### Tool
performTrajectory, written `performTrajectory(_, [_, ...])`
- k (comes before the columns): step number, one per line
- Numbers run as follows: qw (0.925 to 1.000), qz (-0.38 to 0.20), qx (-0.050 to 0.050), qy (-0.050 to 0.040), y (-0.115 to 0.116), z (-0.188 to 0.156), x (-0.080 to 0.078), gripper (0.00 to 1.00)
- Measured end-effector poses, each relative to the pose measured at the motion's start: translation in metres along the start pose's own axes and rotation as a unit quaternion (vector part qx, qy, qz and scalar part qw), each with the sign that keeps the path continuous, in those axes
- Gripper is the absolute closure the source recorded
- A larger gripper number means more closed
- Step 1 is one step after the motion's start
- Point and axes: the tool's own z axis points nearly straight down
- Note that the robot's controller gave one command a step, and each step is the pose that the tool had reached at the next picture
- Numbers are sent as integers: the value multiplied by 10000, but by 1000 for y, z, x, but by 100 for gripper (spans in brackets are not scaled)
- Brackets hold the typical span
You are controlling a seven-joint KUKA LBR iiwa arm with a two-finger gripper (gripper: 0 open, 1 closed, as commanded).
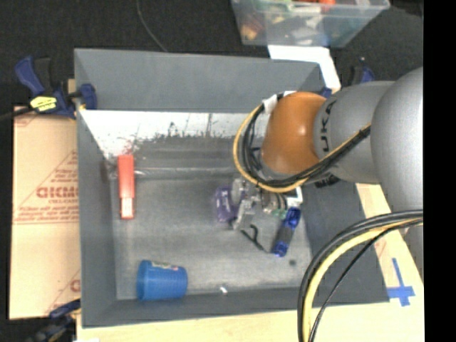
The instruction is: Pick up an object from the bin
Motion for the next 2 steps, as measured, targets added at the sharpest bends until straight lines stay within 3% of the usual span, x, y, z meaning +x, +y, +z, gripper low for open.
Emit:
performTrajectory(1, [10000,-33,-4,16,-4,-18,1,100])
performTrajectory(2, [10000,-39,-4,48,-4,-65,1,100])
